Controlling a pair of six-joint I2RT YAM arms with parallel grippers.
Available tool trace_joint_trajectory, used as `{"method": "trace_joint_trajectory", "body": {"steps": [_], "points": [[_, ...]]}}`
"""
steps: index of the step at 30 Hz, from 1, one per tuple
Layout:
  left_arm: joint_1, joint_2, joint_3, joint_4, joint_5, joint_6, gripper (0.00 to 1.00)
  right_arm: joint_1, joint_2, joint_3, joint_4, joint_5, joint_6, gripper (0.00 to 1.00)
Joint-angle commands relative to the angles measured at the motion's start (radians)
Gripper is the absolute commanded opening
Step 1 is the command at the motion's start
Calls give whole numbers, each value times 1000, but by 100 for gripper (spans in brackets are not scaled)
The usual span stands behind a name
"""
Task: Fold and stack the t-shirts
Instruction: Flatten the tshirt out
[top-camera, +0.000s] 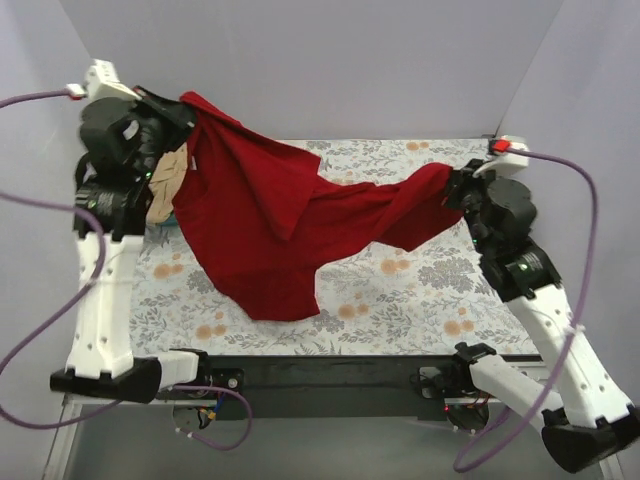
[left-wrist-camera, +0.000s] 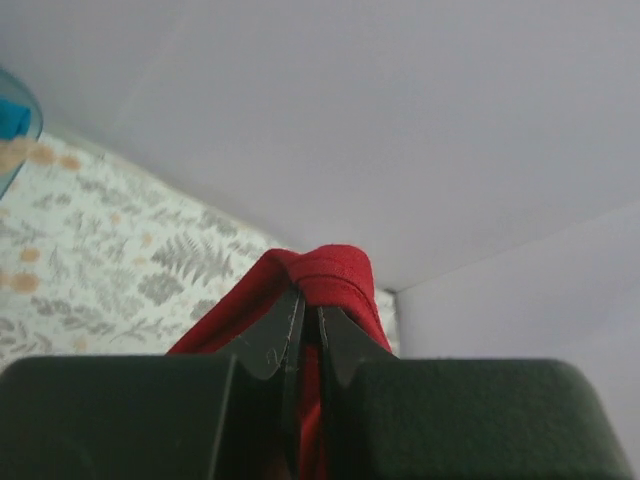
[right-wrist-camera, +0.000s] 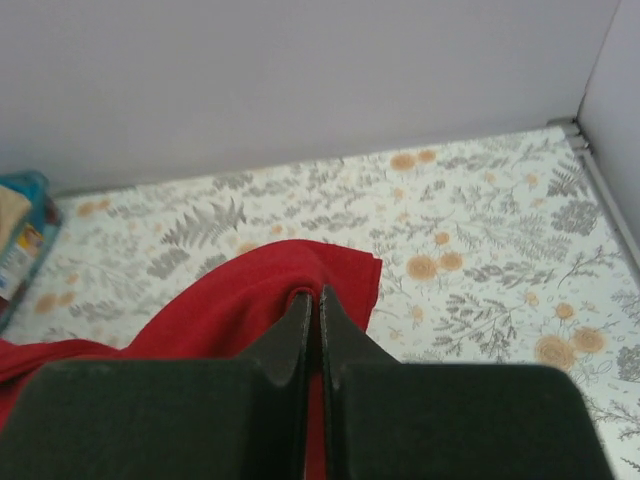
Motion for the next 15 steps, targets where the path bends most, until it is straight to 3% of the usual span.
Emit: {"method": "trace_joint_trajectory", "body": {"steps": [1,3,6,7,8,9,11,15], "points": [[11,155,-146,87,28,-29,0,-19,98,-105,194,-31,-19,1],[20,220,-218,191,25,-26,0,-30,136,-147,287,-31,-17,6],[52,337,-242,270,58,-29,2,-35,183,-171,313,-76,16,23],[64,362,-234,256,68,-34,13,-36,178,-201,313,-91,26,38],[75,385,-231,245,91,-46,26,-38,171,-232,313,-102,46,42],[96,400,-242,233,106,-63,50,-36,157,-261,299,-107,66,47],[104,390,-286,228,132,-77,63,-35,99,-374,276,-120,147,62],[106,287,-488,238,120,-123,69,-35,-3,-565,193,-150,241,66]]}}
